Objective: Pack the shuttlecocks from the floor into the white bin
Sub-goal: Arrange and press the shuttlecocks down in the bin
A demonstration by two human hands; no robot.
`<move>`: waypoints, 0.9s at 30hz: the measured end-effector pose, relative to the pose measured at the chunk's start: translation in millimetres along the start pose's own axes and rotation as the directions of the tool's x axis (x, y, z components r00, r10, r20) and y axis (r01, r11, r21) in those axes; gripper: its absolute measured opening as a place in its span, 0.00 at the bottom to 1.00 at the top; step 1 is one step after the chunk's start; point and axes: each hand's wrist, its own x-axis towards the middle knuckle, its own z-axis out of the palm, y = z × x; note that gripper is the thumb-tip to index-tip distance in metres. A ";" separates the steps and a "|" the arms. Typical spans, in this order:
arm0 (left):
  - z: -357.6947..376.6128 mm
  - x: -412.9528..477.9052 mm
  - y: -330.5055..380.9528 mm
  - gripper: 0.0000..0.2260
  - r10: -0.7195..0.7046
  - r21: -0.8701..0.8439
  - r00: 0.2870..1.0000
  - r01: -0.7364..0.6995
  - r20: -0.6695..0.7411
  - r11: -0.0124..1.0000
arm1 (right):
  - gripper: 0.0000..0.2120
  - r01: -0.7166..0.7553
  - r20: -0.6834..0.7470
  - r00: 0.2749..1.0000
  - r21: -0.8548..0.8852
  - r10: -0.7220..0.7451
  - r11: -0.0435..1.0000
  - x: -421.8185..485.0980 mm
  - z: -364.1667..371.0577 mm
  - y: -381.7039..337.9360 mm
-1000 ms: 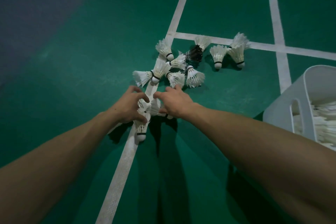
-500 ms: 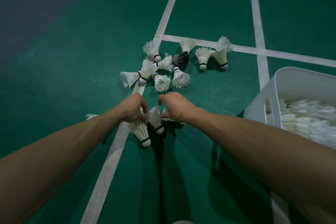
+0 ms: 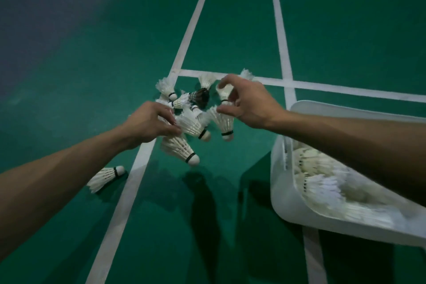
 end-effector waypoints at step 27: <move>173.3 -4.9 255.0 0.09 0.326 0.309 0.806 -0.514 0.495 0.801 | 0.18 -0.510 -0.218 0.828 0.095 0.517 0.855 -220.8 -145.7 170.4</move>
